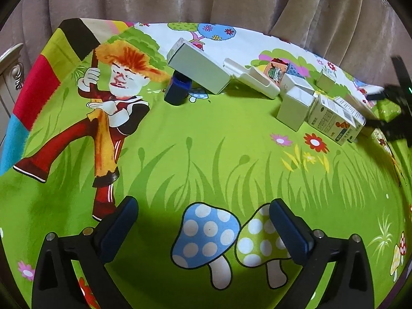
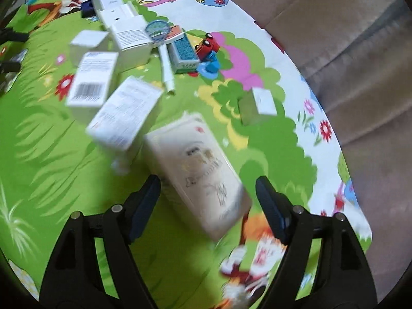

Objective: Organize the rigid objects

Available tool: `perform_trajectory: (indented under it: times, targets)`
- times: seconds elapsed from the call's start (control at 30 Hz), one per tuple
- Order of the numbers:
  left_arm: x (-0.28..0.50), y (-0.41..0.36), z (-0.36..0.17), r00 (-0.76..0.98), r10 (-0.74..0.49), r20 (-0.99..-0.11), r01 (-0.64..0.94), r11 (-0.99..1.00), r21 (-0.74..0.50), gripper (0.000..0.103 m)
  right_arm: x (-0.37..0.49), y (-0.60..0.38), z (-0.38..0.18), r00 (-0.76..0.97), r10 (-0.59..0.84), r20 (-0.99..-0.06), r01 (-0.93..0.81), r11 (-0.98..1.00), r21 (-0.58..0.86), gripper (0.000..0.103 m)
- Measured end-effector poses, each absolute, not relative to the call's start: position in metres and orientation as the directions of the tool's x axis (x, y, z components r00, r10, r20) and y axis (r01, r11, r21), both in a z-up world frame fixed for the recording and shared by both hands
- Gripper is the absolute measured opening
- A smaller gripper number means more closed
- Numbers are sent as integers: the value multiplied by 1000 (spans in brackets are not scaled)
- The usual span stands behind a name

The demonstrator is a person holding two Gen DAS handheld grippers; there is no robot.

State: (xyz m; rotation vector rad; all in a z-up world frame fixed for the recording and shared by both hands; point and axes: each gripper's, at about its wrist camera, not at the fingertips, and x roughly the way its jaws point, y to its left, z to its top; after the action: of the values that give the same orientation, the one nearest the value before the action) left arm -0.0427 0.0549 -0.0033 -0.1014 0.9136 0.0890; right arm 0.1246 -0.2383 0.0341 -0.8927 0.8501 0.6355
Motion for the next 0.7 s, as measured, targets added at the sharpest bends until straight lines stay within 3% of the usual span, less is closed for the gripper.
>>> perform_trajectory:
  times: [0.13,0.2,0.23,0.3,0.57,0.7]
  targets:
    - [-42,53,-4,602,42,-798,-116,993,-35,103,153,-238,13,359,142,-923,-816,527,-237,81]
    - [-41,53,-4,600,45,-799,-114,993,-29,103,154,-244,11,331,183,-926,-803,570,-175,73]
    - [-41,53,-5,600,46,-799,-114,993,-29,103,153,-250,14,319,226,-921,-785,607,-123,56]
    - [-41,54,-5,600,44,-799,-114,993,-31,103,141,-263,20,310,290,-905,-738,674,-37,55]
    - [-33,44,-4,582,38,-813,-74,997,-6,103,9,-283,23,421,252,-871,-626,776,-78,55]
    - [-10,18,5,597,40,-801,-13,999,40,103,-25,-289,20,442,273,-855,-564,825,-27,55]
